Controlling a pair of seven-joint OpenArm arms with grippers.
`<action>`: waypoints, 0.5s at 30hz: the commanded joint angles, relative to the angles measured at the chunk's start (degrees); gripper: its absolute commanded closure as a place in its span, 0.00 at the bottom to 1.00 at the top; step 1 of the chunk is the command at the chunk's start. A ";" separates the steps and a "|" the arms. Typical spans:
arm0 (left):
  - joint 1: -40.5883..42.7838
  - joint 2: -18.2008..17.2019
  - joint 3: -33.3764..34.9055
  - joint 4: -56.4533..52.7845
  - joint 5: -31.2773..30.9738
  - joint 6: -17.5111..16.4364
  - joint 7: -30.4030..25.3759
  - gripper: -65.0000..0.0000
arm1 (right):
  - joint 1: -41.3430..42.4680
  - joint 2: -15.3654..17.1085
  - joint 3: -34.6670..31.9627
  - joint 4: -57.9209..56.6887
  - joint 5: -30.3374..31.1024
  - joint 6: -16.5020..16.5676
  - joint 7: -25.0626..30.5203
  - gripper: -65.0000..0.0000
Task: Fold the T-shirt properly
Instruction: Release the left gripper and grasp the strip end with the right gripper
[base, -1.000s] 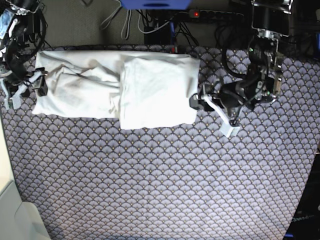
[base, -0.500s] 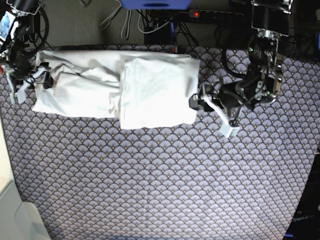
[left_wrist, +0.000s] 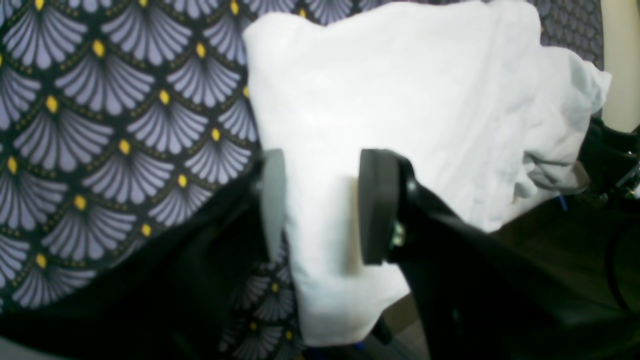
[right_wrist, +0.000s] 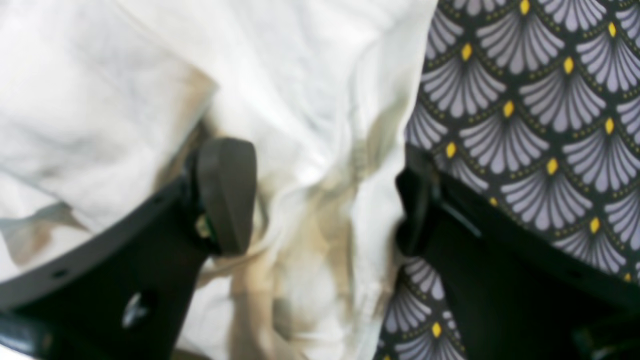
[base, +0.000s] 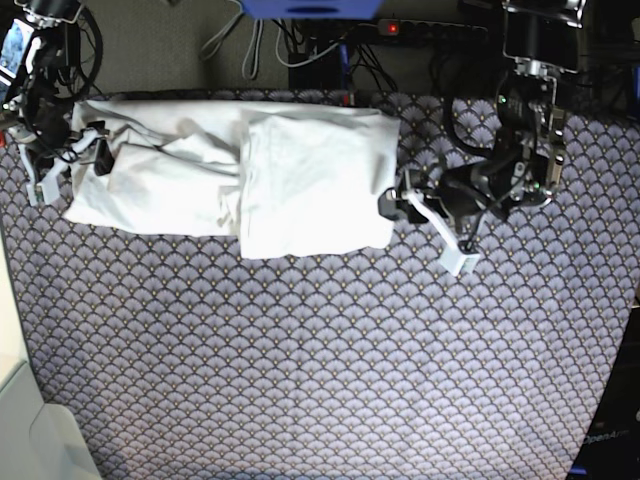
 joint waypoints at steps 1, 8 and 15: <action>-0.91 -0.36 -0.34 1.14 -1.00 -0.21 -0.50 0.63 | -0.17 -0.01 -0.06 0.29 0.06 0.25 -1.51 0.36; -0.91 -0.36 -0.34 1.14 -1.00 -0.21 -0.50 0.63 | 0.27 -1.41 -0.06 0.47 0.06 0.25 -4.41 0.47; -0.91 -0.36 -0.34 1.14 -1.18 -0.21 -0.50 0.63 | 0.89 -1.76 -0.06 0.55 0.15 0.25 -5.64 0.93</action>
